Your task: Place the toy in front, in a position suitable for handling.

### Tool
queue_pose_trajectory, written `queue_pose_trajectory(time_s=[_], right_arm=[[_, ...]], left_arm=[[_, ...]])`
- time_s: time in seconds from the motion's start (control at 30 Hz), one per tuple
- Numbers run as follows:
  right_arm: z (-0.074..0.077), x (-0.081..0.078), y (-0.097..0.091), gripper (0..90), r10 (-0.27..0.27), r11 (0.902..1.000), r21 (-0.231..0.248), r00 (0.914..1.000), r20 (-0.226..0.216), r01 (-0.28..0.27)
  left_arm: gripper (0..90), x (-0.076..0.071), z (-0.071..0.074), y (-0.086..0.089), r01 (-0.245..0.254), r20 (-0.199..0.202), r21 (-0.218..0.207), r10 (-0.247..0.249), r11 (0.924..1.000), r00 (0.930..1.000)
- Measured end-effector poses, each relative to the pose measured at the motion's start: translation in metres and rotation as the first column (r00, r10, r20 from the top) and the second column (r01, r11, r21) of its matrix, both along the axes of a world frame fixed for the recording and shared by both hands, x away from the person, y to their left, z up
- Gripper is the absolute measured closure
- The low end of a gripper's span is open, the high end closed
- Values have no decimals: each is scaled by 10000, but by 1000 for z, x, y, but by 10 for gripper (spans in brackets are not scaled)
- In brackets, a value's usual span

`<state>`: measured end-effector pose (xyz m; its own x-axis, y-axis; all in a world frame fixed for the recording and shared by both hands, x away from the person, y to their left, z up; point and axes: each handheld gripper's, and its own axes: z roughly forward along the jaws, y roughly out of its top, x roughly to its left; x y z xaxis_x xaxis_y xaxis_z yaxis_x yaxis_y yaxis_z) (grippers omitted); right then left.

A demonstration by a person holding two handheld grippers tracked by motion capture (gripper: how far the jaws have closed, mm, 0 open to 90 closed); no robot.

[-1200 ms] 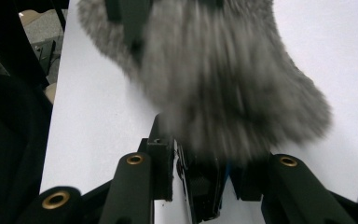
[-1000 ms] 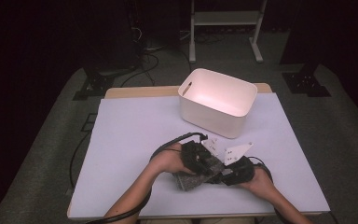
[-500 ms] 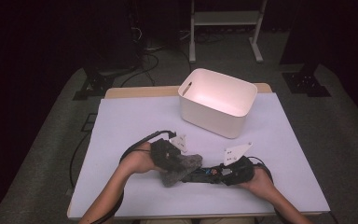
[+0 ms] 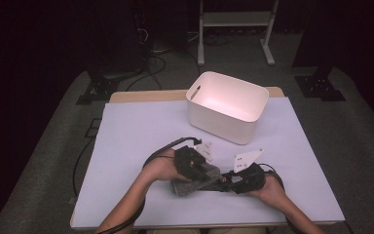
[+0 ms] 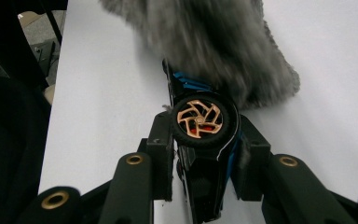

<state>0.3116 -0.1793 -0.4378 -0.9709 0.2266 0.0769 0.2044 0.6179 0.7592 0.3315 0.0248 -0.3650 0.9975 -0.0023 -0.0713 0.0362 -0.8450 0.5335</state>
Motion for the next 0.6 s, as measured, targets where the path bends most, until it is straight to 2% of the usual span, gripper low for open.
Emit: queue_pose_trajectory(time_s=[0.13,0.2,0.27,0.3,0.4,0.5,0.57,0.6], right_arm=[[0,-1,0,637,-24,10000,6,10000,21,24],[0,-1,0,637,-48,10000,32,10000,-16,48],[0,-1,0,637,-29,10000,28,10000,3,29],[0,-1,0,637,-20,10000,27,10000,7,20],[0,0,0,637,-3,10000,23,10000,29,3],[0,-2,0,637,-19,10000,-4,10000,81,19],[0,-1,0,637,-19,10000,-20,10000,62,19],[0,-1,0,637,-19,10000,-20,10000,62,19]], left_arm=[[781,-2,0,-20,388,141,241,-391,9990,9991],[756,-3,2,-21,370,213,246,-375,9990,9991],[653,-4,5,-18,251,253,170,-255,9995,9994],[653,-6,8,-17,128,330,151,-133,9998,9994],[578,-8,15,-12,25,524,198,-35,9998,9986],[496,-7,19,-6,-409,712,417,378,9983,9967],[408,-4,17,-5,-707,521,464,683,9964,9963],[408,-3,16,-4,-749,458,450,728,9962,9963]])
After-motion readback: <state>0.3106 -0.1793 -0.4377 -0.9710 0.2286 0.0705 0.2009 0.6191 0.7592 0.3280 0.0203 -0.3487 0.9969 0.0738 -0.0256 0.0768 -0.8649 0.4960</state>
